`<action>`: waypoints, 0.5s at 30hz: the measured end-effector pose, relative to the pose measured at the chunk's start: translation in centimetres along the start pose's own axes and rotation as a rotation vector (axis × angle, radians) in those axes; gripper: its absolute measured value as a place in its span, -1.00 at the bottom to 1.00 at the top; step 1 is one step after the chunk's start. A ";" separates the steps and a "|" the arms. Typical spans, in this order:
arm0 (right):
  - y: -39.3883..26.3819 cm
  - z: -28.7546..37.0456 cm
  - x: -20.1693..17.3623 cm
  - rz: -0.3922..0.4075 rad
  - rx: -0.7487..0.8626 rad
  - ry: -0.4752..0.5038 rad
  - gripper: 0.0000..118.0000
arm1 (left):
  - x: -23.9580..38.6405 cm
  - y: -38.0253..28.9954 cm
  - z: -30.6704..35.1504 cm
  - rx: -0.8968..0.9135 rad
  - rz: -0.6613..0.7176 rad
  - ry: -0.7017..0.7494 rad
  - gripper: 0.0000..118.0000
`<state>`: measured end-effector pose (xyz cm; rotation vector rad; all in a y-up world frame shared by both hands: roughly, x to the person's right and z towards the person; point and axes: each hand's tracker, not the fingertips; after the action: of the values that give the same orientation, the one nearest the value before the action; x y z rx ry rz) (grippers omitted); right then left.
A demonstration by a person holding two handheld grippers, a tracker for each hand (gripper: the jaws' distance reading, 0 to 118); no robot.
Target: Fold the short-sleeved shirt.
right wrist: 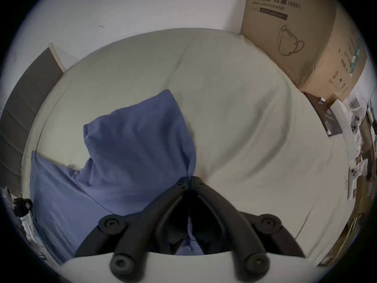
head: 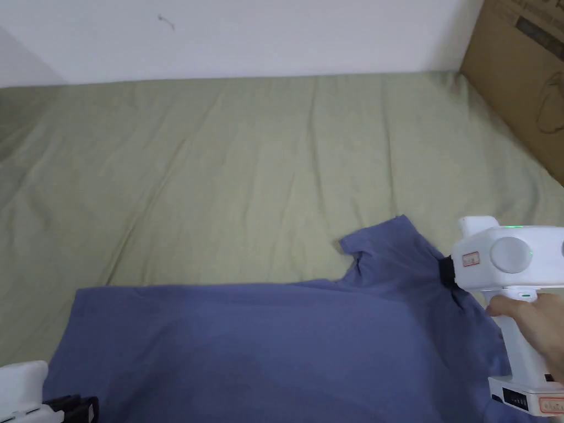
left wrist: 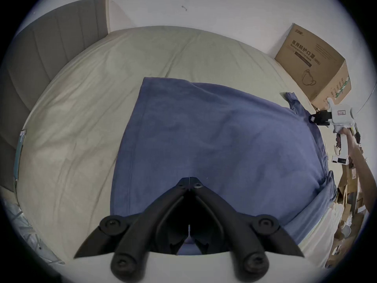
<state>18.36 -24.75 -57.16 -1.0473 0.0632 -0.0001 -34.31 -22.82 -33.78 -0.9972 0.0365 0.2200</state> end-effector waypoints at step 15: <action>0.0 0.3 1.4 -0.062 -0.002 0.048 -1.00 | -4.4 13.4 -7.5 0.033 0.096 0.068 0.55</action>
<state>19.81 -24.53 -57.14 -1.0510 0.0739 -0.0811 -40.81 -22.87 -48.39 -0.9712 0.1494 0.2725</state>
